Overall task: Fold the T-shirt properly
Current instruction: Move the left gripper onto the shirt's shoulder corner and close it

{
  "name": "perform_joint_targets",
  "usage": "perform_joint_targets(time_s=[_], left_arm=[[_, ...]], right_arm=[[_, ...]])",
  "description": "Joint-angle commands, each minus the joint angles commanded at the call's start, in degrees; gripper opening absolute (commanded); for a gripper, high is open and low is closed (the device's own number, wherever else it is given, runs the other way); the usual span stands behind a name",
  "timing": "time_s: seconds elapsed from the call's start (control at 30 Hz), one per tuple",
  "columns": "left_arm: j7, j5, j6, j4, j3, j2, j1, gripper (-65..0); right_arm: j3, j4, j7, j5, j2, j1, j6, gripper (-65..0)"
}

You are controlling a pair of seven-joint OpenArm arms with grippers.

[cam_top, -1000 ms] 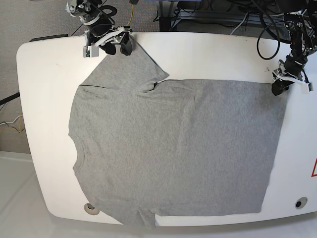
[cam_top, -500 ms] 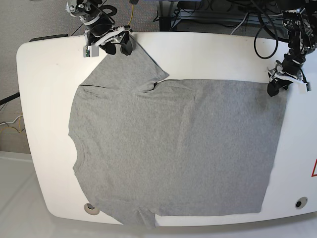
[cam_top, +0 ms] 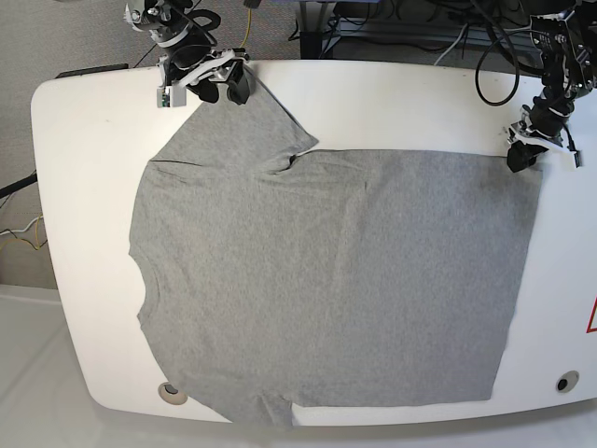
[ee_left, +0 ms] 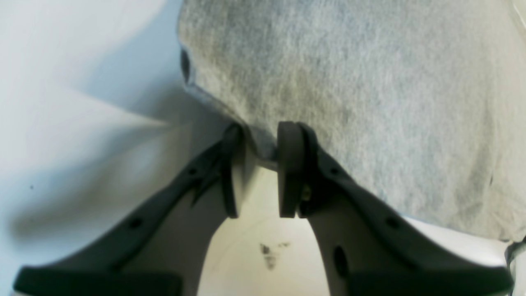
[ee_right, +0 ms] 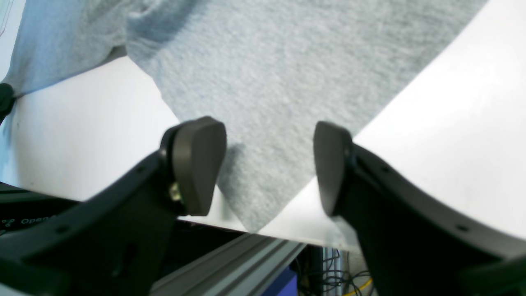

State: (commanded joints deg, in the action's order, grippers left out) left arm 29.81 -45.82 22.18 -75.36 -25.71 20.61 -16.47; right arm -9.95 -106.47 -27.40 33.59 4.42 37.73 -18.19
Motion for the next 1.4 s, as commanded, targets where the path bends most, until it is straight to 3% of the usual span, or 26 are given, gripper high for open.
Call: perform_joint_targets(time_s=[0.2,0.4,0.57,0.87,1.23,1.4], left_arm=[[0.51,-0.08,2.59,-0.60,-0.17,0.01,0.00,-53.2],[-1.29,0.17,1.55,-0.13,0.04,0.23,0.18,-62.6],[-1.69,0.55,1.06,-0.04,0.04,0.12,0.19,-64.8],[-1.81,0.65,0.69,0.04,0.03,0.03,0.07,-65.0],[-1.79,0.92,0.81,-0.07,0.00,0.03,-0.33,-65.0],[0.18,1.97,0.74,-0.17,0.11,-0.03,-0.57,-52.3]], right_arm=[[-0.10,0.05,0.00,0.26,-0.10,0.03,0.01,-28.3],[0.17,-0.20,0.34,-0.25,-0.06,-0.18,-0.24,-28.5],[0.09,-0.13,0.30,-0.21,-0.05,-0.20,-0.33,-28.5],[-0.03,-0.23,0.43,0.15,-0.15,-0.25,-0.89,-28.5],[0.04,0.20,0.07,-0.09,-0.02,-0.30,-0.17,-28.5],[0.10,0.62,0.05,-0.37,-0.03,-0.16,-0.09,-28.6]])
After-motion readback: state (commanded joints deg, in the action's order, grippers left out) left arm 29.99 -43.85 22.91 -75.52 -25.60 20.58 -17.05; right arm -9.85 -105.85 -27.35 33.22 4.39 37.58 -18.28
